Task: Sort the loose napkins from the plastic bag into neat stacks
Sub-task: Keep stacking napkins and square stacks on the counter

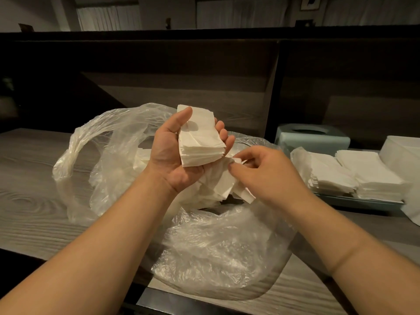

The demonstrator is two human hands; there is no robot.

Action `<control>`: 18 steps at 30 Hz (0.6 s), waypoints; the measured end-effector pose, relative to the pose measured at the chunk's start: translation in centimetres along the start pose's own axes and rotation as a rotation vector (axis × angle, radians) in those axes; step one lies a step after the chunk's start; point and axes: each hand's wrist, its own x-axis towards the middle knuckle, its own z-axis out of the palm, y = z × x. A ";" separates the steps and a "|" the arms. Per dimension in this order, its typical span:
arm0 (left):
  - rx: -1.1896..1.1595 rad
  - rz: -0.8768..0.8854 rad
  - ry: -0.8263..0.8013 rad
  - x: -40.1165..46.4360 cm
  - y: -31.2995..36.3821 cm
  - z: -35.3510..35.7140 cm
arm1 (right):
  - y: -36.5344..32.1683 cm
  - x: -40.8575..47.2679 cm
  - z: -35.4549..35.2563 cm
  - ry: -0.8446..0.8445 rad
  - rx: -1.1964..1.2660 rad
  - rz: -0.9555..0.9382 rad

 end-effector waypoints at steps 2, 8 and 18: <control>0.000 -0.006 -0.002 0.0 0.0 0.0 | 0.1 0.0 0.2 -0.085 -0.037 0.021; -0.013 -0.013 0.018 0.1 0.0 -0.1 | -0.1 -0.1 -0.2 -0.010 0.031 0.031; 0.013 -0.031 0.050 0.0 0.0 0.1 | -0.8 0.1 -4.1 -0.129 0.944 0.105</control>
